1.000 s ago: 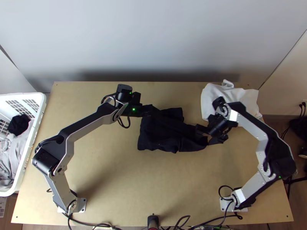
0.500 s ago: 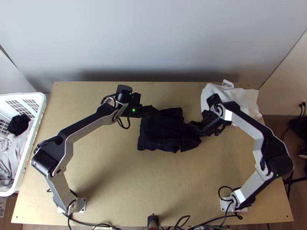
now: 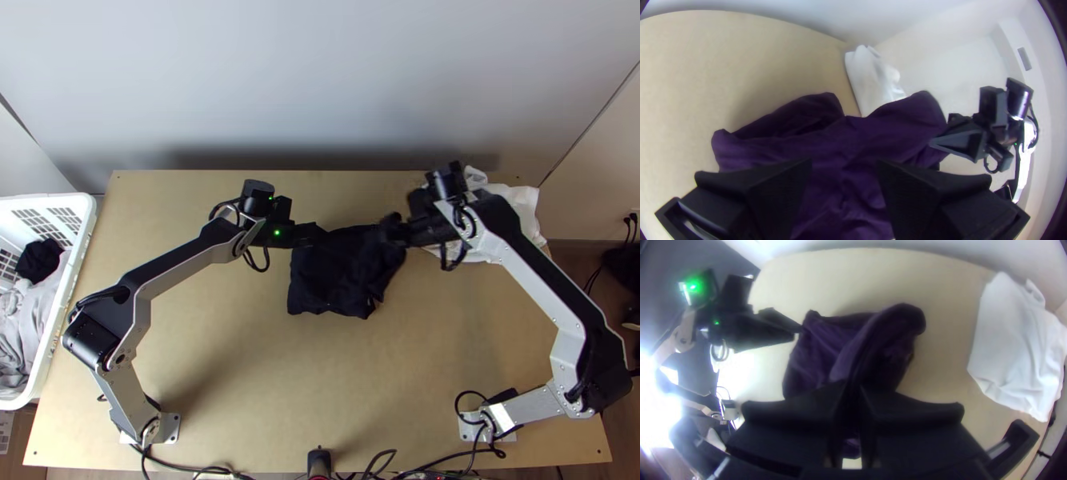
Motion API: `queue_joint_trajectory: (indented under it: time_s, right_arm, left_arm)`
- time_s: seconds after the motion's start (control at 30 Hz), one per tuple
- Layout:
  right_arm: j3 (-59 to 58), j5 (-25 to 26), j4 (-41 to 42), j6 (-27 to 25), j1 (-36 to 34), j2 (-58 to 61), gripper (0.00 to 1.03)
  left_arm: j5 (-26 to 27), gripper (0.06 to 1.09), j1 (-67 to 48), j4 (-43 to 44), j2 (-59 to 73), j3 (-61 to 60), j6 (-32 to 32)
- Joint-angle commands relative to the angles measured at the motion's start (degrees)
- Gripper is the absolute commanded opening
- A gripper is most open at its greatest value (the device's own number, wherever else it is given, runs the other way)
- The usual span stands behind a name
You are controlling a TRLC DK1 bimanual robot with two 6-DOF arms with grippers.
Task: Fold the t-shirt
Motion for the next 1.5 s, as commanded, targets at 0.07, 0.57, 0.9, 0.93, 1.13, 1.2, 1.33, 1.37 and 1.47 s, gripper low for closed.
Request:
queue_joint_trajectory:
  time_s: [0.07,0.57,0.9,0.93,1.13,1.2,1.33,1.37,1.47]
  right_arm:
    - [8.37,0.51,4.5,-1.07,9.37,2.21,0.03]
    - [27.88,-1.43,3.79,0.6,19.74,17.33,0.03]
    - [35.97,-3.54,3.88,1.13,23.43,22.34,0.03]
    - [35.79,-3.54,3.88,1.04,23.25,22.34,0.03]
    - [27.79,-3.54,3.88,0.42,17.28,19.79,0.03]
    - [24.19,-3.54,4.14,-0.19,14.82,18.03,0.03]
    - [17.51,-3.54,5.2,-1.95,10.25,15.75,0.03]
    - [15.93,-3.54,5.81,-2.39,9.19,15.31,0.03]
    - [11.62,-3.54,7.57,-3.27,6.64,14.96,0.03]
  left_arm:
    - [-0.2,0.78,5.11,-0.03,-3.73,-2.51,-0.47]
    - [1.91,0.78,21.46,-0.39,-16.12,-13.59,-1.7]
    - [2.0,0.78,26.91,0.58,-18.58,-19.21,-1.44]
    - [2.0,0.78,27.08,0.67,-18.58,-19.39,-1.44]
    - [2.0,0.78,27.0,1.02,-18.32,-19.65,-1.18]
    - [2.09,0.78,27.0,1.28,-18.14,-20.0,-1.09]
    - [2.18,0.78,26.47,2.08,-17.7,-20.79,-1.09]
    - [2.26,0.78,26.29,2.25,-17.7,-20.88,-1.09]
    - [2.26,0.78,25.85,2.6,-17.62,-20.88,-1.26]
